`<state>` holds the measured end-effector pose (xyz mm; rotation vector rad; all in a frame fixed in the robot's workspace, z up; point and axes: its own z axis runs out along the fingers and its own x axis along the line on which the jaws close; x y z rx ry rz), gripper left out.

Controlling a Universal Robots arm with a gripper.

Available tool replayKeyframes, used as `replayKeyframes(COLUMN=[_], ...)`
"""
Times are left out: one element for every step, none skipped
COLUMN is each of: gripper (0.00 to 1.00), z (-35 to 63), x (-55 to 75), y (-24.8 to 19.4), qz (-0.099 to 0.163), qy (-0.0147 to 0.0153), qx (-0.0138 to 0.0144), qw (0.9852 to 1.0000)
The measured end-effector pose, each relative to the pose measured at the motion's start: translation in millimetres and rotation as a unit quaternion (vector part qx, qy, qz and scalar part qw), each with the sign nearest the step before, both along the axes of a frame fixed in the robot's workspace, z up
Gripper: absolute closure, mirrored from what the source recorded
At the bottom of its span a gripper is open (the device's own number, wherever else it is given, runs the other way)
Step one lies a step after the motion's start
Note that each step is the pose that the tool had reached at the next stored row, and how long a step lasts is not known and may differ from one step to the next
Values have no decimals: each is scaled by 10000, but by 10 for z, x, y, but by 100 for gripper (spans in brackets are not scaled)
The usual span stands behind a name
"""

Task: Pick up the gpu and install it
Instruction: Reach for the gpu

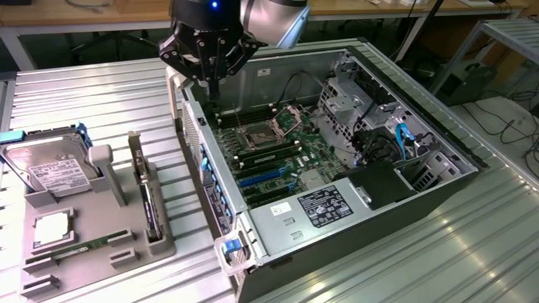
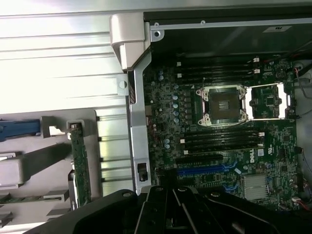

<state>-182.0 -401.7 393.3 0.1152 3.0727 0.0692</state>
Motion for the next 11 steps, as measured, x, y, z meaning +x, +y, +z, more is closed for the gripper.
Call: replayKeyframes(gripper=[89, 89, 89, 89, 89, 89, 89, 89, 89, 89, 89], z=[0, 0, 0, 0, 0, 0, 0, 0, 0, 0, 0], x=[-8, -16, -25, -33, -41, -50, -59, -68, -78, -88, -96], y=[-1, -2, -3, -3, -4, -5, -6, -7, -8, -9, -10], qz=[0, 0, 0, 0, 0, 0, 0, 0, 0, 0, 0], qy=[0, 0, 0, 0, 0, 0, 0, 0, 0, 0, 0], qx=[0, 0, 0, 0, 0, 0, 0, 0, 0, 0, 0], qw=[10000, 10000, 10000, 10000, 10000, 10000, 10000, 10000, 10000, 10000, 10000])
